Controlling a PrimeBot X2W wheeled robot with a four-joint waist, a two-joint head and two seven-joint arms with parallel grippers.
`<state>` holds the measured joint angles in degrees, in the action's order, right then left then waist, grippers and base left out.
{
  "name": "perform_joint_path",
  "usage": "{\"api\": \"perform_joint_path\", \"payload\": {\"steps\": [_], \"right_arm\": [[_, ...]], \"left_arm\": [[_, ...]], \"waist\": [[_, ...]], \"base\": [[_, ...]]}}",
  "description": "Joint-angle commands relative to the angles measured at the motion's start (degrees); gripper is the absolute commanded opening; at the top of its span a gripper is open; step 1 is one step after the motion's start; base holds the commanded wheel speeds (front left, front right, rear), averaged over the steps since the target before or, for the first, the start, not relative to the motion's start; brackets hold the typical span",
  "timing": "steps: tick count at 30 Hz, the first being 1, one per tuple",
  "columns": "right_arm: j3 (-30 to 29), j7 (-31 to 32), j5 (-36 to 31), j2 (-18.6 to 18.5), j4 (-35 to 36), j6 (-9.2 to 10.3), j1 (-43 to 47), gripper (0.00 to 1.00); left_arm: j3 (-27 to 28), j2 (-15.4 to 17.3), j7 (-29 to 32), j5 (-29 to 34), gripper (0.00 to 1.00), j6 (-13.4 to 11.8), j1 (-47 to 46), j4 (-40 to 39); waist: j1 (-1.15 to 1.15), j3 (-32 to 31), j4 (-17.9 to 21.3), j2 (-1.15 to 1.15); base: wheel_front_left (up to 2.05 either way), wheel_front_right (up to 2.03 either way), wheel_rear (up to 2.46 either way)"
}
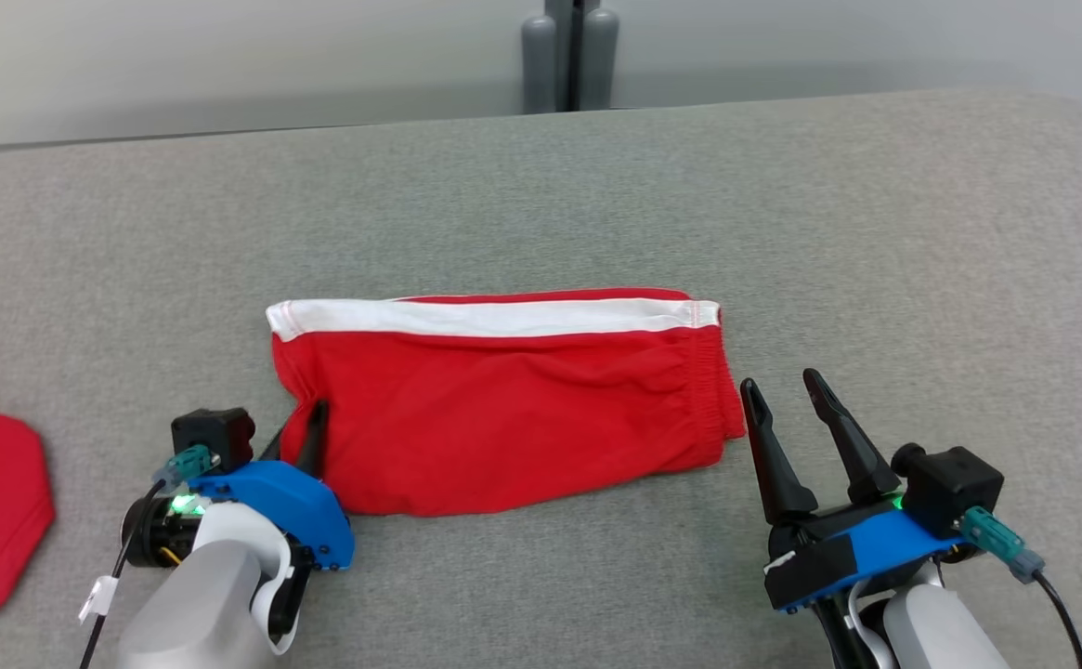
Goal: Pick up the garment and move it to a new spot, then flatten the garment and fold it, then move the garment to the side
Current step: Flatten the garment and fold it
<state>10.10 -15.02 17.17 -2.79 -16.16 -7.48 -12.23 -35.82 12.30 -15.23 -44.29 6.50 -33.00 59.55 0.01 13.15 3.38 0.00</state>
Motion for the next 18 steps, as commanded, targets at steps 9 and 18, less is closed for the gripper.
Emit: {"api": "perform_joint_path", "payload": {"steps": [9,18], "right_arm": [[-1.3,-0.2,-3.2,-0.2,-10.6,-0.03,-6.9,1.0],[-1.0,-0.1,0.2,-0.2,-24.8,-0.03,-11.9,0.99]], "left_arm": [[7.2,0.4,0.1,9.1,1.0,-2.0,5.5,-13.1],[14.4,-1.8,0.1,16.2,1.0,0.1,9.8,-20.9]], "waist": [[-0.01,2.5,-4.5,0.0],[-0.01,3.7,-7.4,0.0]], "base": [[0.0,0.0,0.0],[0.0,0.0,0.0]]}}
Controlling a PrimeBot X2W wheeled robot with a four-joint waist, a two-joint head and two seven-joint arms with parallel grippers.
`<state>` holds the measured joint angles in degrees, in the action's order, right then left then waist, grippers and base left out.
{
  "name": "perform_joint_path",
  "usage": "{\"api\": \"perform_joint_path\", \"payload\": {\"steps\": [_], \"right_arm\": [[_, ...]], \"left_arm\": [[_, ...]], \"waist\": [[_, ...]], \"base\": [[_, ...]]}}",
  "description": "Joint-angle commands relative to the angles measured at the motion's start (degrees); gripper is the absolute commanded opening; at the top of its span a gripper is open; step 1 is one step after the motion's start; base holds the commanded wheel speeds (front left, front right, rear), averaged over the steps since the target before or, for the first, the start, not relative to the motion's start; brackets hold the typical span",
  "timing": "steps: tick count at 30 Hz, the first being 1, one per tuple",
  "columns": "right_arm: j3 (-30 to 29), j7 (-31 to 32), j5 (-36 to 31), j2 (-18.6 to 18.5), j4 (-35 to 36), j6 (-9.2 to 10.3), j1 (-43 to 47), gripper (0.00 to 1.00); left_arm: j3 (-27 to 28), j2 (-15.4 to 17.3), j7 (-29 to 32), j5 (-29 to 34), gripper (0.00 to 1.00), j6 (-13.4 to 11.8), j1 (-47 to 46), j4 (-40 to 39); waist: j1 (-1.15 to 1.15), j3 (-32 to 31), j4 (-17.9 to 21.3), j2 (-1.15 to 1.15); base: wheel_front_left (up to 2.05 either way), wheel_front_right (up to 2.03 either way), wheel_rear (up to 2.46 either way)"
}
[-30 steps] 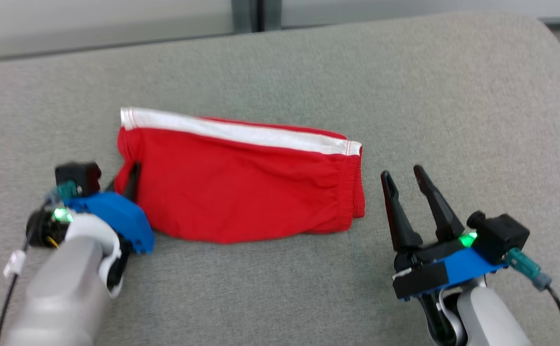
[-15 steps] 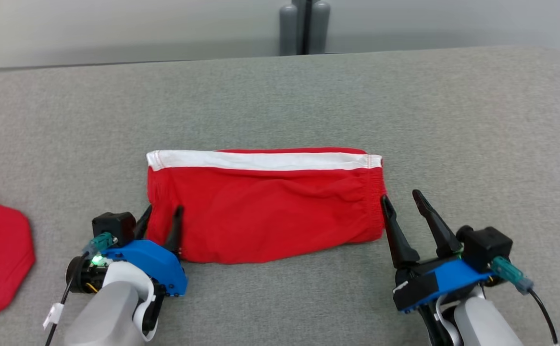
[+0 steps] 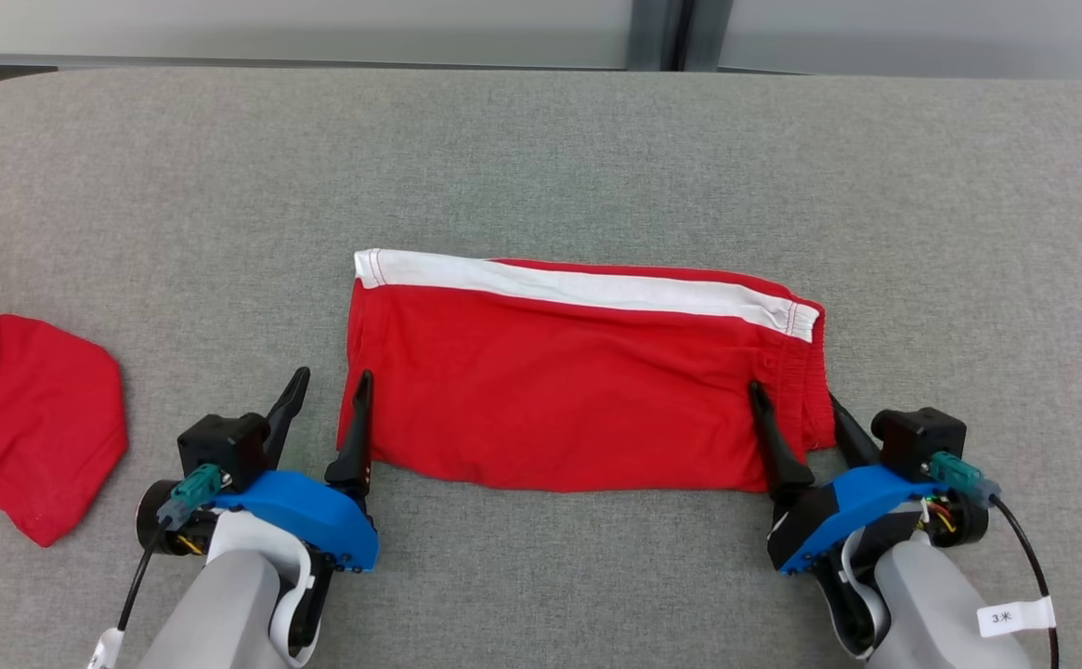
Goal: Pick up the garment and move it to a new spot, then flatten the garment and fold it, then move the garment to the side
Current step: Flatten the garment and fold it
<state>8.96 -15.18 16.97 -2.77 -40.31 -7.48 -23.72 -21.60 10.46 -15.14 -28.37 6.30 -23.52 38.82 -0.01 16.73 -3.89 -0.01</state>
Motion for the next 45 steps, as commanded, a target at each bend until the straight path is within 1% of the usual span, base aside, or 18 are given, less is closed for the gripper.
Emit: {"api": "perform_joint_path", "payload": {"steps": [1,2,3,4,5,8,11,14,19,21,23,28,33,38,39,40,41,45], "right_arm": [[0.8,0.1,1.1,-0.2,-1.4,-0.03,-0.4,0.83],[1.8,0.1,2.0,-0.1,-1.7,-0.03,-0.3,0.67],[3.0,0.1,2.9,0.1,-2.0,-0.05,-0.3,0.42],[4.1,0.1,3.8,0.1,-2.4,-0.08,-0.3,0.26],[5.0,0.3,4.9,0.1,-2.7,-0.09,-0.3,0.0],[6.6,0.3,8.0,0.1,-3.6,-0.09,-0.4,0.0],[6.0,0.3,9.4,0.0,-3.2,-0.08,-1.0,0.0],[3.9,0.1,9.5,-0.4,-1.6,-0.01,-0.5,0.0],[-0.1,0.0,7.7,-0.3,1.8,-0.03,1.0,0.0],[-0.2,0.0,7.4,-0.2,3.2,-0.03,1.3,0.0],[1.3,-0.1,7.3,-0.2,4.4,-0.03,1.4,0.0],[8.8,-0.1,12.1,-0.2,6.7,-0.03,-1.5,0.0],[13.9,-0.1,14.4,-0.2,4.3,-0.03,-5.7,0.0],[14.9,-0.1,14.7,-0.3,-0.5,-0.03,-9.2,0.0],[14.9,-0.1,14.9,-0.3,-1.4,-0.03,-9.6,0.24],[14.9,-0.1,15.0,-0.3,-2.1,-0.03,-10.1,0.69],[15.0,-0.1,15.0,-0.3,-2.6,-0.03,-10.5,1.0],[16.3,-0.1,14.4,-0.3,-2.6,-0.03,-11.2,1.0]], "left_arm": [[0.7,-0.2,0.0,0.8,1.0,0.4,0.6,-0.6],[1.4,-0.5,0.0,1.3,1.0,0.6,0.9,-1.0],[1.9,-0.6,0.0,1.9,1.0,0.8,1.2,-1.2],[2.2,-0.7,0.0,2.4,1.0,0.8,1.5,-1.4],[2.6,-0.9,0.0,2.9,1.0,0.9,1.8,-1.5],[3.7,-1.0,0.0,4.2,1.0,1.2,2.4,-1.8],[4.4,-1.3,0.0,5.2,1.0,1.3,3.2,-2.1],[4.3,-1.7,0.0,5.9,1.0,1.2,4.0,-2.6],[3.4,-2.3,0.0,6.3,1.0,1.2,5.6,-3.0],[3.0,-2.4,0.0,6.4,1.0,1.2,6.1,-2.8],[2.6,-2.5,0.0,6.4,1.0,1.2,6.1,-2.6],[0.5,-3.4,0.0,5.7,1.0,1.2,5.4,-1.9],[-2.0,-4.1,0.0,5.0,1.0,1.2,4.4,-0.9],[-4.6,-4.5,0.0,3.9,1.0,1.2,3.5,-0.2],[-5.0,-4.5,0.0,3.7,1.0,1.2,3.3,0.0],[-5.2,-4.5,0.0,3.6,1.0,1.2,3.3,0.2],[-5.2,-4.3,0.0,3.5,1.0,1.2,3.2,0.3],[-3.8,-3.9,0.0,3.7,1.0,1.2,3.8,0.3]], "waist": [[0.01,0.2,-0.3,0.01],[0.01,0.3,-0.4,0.01],[0.01,0.4,-0.4,0.01],[0.01,0.4,-0.4,0.01],[0.01,0.4,-0.4,0.01],[0.01,0.4,-0.2,0.01],[0.01,0.0,0.5,0.01],[0.01,-0.7,1.5,0.01],[0.01,-2.1,3.3,0.01],[0.01,-2.4,3.6,0.01],[0.01,-2.7,3.7,0.01],[0.01,-3.1,0.3,0.01],[0.01,-2.9,-5.5,0.01],[0.01,-2.8,-12.0,0.01],[0.01,-2.8,-13.0,0.01],[0.01,-2.8,-13.8,0.01],[0.01,-2.8,-14.3,0.01],[0.01,-2.9,-14.3,0.01]], "base": [[0.0,0.0,0.0],[0.0,0.0,0.0],[0.0,0.0,0.0],[0.0,0.0,0.0],[0.0,0.0,0.0],[0.0,0.0,0.0],[0.0,0.0,0.0],[0.0,0.0,0.0],[0.0,0.0,0.0],[0.0,0.0,0.0],[0.0,0.0,0.0],[0.0,0.0,0.0],[0.0,0.0,0.0],[0.0,0.0,0.0],[0.0,0.0,0.0],[0.0,0.0,0.0],[0.0,0.0,0.0],[0.0,0.0,0.0]]}}
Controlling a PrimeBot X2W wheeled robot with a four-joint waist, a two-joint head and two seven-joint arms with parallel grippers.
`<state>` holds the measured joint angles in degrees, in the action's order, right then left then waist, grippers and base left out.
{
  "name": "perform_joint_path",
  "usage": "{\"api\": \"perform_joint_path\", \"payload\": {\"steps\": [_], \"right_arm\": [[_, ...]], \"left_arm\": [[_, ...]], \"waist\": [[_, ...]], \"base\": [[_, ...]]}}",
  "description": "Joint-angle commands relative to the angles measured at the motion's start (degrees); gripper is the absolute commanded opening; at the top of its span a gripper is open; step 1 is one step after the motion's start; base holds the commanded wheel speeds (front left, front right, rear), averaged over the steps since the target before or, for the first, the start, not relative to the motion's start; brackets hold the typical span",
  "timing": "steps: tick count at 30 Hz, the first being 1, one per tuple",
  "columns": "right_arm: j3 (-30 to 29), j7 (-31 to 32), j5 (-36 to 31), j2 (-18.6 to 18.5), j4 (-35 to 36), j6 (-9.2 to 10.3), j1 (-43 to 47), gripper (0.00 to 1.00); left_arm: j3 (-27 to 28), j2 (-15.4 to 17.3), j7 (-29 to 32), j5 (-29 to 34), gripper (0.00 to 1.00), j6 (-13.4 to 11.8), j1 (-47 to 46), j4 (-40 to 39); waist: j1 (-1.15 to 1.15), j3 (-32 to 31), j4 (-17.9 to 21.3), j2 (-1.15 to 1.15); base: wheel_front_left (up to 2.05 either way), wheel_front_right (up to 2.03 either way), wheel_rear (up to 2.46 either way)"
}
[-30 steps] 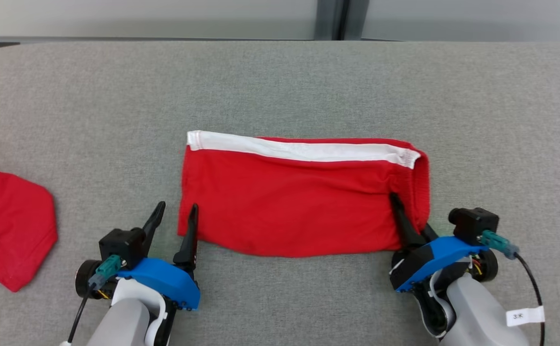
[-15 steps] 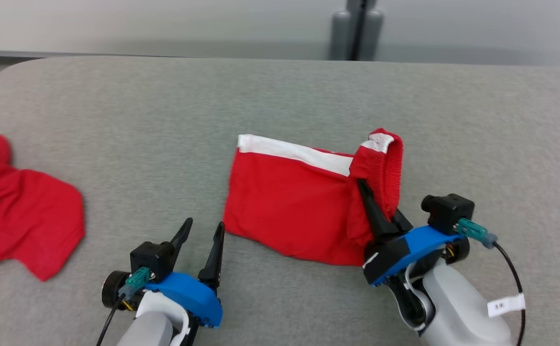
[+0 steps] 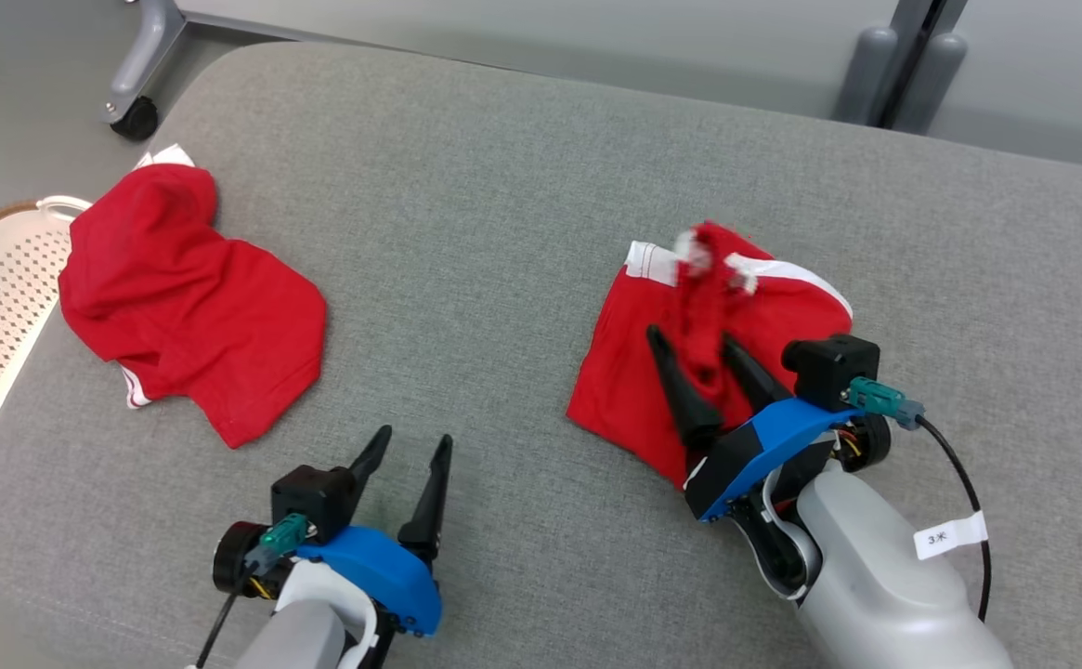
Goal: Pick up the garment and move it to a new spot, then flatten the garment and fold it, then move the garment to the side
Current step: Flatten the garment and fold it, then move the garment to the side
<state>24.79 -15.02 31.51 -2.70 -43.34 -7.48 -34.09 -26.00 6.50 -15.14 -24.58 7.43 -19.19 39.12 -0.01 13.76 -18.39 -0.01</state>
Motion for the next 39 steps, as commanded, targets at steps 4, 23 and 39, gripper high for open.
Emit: {"api": "perform_joint_path", "payload": {"steps": [4,23,39], "right_arm": [[0.1,-0.2,-1.3,-0.4,3.4,-0.03,0.6,1.0],[-21.0,-0.2,-18.9,-0.3,15.3,-0.03,17.9,1.0],[-18.3,-0.2,-18.1,-0.3,15.3,-0.03,20.0,1.0]], "left_arm": [[3.7,0.5,0.0,0.7,1.0,0.1,0.6,-0.8],[18.1,0.0,0.0,14.0,1.0,-0.2,8.1,-11.3],[22.5,-2.1,0.0,17.1,1.0,-0.1,10.2,-10.2]], "waist": [[0.01,-0.4,3.1,0.01],[0.01,-5.5,17.6,0.01],[0.01,-5.2,17.9,0.01]], "base": [[0.0,0.0,0.0],[0.0,0.0,0.0],[0.0,0.0,0.0]]}}
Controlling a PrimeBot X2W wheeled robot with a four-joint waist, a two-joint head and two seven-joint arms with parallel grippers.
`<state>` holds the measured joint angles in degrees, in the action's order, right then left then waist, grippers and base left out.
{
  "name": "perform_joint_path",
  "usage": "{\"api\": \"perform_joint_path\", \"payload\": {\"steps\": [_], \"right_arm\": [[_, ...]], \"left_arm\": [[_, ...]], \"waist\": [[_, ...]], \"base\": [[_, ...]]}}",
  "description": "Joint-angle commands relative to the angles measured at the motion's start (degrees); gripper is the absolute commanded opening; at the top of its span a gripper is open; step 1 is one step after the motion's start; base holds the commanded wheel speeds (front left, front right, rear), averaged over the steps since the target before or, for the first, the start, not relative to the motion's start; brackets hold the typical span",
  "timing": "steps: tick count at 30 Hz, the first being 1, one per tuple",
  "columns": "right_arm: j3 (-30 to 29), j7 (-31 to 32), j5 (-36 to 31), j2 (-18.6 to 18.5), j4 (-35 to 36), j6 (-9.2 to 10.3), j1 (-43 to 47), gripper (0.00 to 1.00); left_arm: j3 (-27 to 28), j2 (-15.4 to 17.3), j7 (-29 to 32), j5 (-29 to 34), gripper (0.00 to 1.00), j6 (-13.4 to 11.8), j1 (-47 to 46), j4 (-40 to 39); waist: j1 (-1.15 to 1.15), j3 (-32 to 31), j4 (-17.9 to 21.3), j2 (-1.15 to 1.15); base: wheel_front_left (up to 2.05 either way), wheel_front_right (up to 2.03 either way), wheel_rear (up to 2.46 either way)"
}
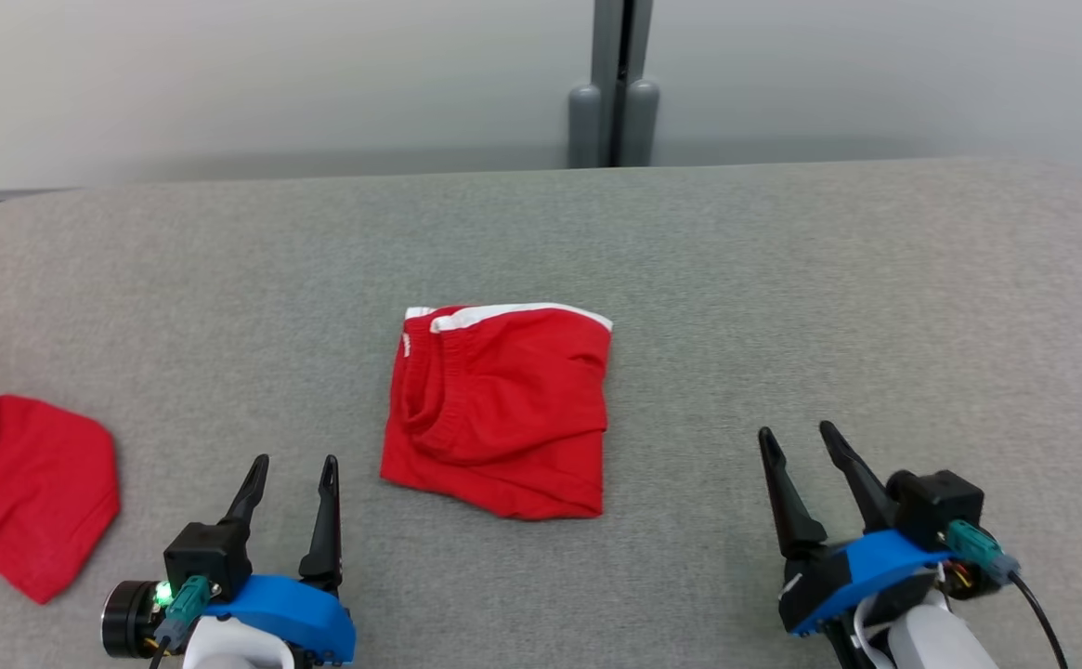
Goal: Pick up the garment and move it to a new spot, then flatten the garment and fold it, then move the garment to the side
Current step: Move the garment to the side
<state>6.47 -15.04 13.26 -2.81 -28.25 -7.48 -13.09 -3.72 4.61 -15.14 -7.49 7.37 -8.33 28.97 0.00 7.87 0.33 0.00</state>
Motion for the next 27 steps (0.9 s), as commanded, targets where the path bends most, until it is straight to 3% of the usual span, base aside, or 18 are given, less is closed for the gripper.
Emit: {"api": "perform_joint_path", "payload": {"steps": [1,10,19,20,21,22,23,27], "right_arm": [[0.9,-0.2,0.5,-0.2,-0.1,-0.03,-1.6,1.0],[5.0,-0.2,2.5,-0.2,-7.2,-0.03,-9.3,1.0],[7.5,-0.2,11.0,-0.2,-16.7,-0.03,-14.7,0.99],[7.9,-0.2,12.3,-0.2,-17.7,-0.04,-15.2,0.85],[8.3,-0.1,13.2,-0.1,-18.8,-0.04,-15.5,0.39],[8.6,-0.1,13.9,-0.1,-19.2,-0.05,-15.6,0.16],[8.8,-0.1,14.2,0.0,-19.6,-0.08,-15.9,0.0],[9.9,-0.1,16.0,-0.1,-19.3,-0.07,-16.0,0.0]], "left_arm": [[0.2,-0.2,0.0,0.1,1.0,0.0,-0.9,-0.1],[-3.4,0.4,0.0,-1.9,1.0,0.1,-2.9,-0.4],[-7.1,1.7,0.0,-4.9,1.0,0.1,-4.1,-0.8],[-7.2,1.7,0.0,-5.1,1.0,0.1,-4.1,-0.9],[-7.3,1.8,0.0,-5.2,1.0,0.1,-4.2,-0.9],[-7.3,1.8,0.0,-5.4,1.0,0.1,-4.3,-1.0],[-7.3,1.9,0.0,-5.6,1.0,0.1,-4.4,-1.1],[-7.4,2.4,0.0,-6.0,1.0,0.2,-4.3,-1.8]], "waist": [[0.0,1.2,-1.5,0.0],[0.0,4.8,-9.7,0.0],[0.0,6.9,-14.6,0.0],[0.0,7.0,-14.8,0.0],[0.0,7.2,-14.8,0.0],[0.0,7.3,-14.8,0.0],[0.0,7.4,-14.8,0.0],[0.0,7.3,-13.6,0.0]], "base": [[0.0,0.0,0.0],[0.0,0.0,0.0],[0.0,0.0,0.0],[0.0,0.0,0.0],[0.0,0.0,0.0],[0.0,0.0,0.0],[0.0,0.0,0.0],[0.0,0.0,0.0]]}}
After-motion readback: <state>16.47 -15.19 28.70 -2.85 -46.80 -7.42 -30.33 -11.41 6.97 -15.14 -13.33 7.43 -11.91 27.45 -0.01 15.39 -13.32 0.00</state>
